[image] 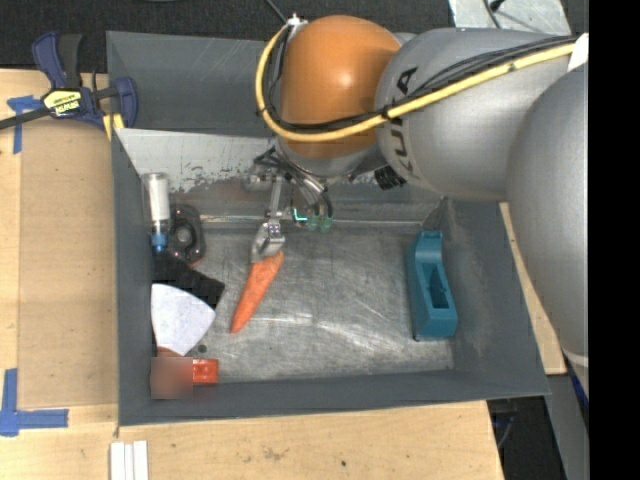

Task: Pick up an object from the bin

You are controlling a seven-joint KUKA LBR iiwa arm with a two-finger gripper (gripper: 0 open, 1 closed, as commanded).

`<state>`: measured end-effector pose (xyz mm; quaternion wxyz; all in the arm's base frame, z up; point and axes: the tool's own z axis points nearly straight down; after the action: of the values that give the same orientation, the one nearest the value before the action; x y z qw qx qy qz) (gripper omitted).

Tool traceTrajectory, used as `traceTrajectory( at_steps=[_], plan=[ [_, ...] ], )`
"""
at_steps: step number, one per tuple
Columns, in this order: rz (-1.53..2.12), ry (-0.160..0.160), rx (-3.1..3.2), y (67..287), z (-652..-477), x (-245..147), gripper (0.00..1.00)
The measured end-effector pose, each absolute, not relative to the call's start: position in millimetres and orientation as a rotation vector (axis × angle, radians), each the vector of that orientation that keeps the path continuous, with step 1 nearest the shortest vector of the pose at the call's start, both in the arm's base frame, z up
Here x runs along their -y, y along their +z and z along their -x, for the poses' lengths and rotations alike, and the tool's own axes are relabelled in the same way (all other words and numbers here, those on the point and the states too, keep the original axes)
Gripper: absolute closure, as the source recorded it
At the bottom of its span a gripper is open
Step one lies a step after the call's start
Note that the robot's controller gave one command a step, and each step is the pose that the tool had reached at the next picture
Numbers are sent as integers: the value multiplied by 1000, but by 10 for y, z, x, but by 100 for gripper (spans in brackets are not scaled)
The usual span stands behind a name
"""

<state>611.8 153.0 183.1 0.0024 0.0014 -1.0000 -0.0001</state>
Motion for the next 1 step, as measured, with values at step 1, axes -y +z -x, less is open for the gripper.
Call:
traceTrajectory(
  at_steps=[1],
  plan=[
    [-1,-2,3145,1874,-6137,-1525,0]
  ],
)
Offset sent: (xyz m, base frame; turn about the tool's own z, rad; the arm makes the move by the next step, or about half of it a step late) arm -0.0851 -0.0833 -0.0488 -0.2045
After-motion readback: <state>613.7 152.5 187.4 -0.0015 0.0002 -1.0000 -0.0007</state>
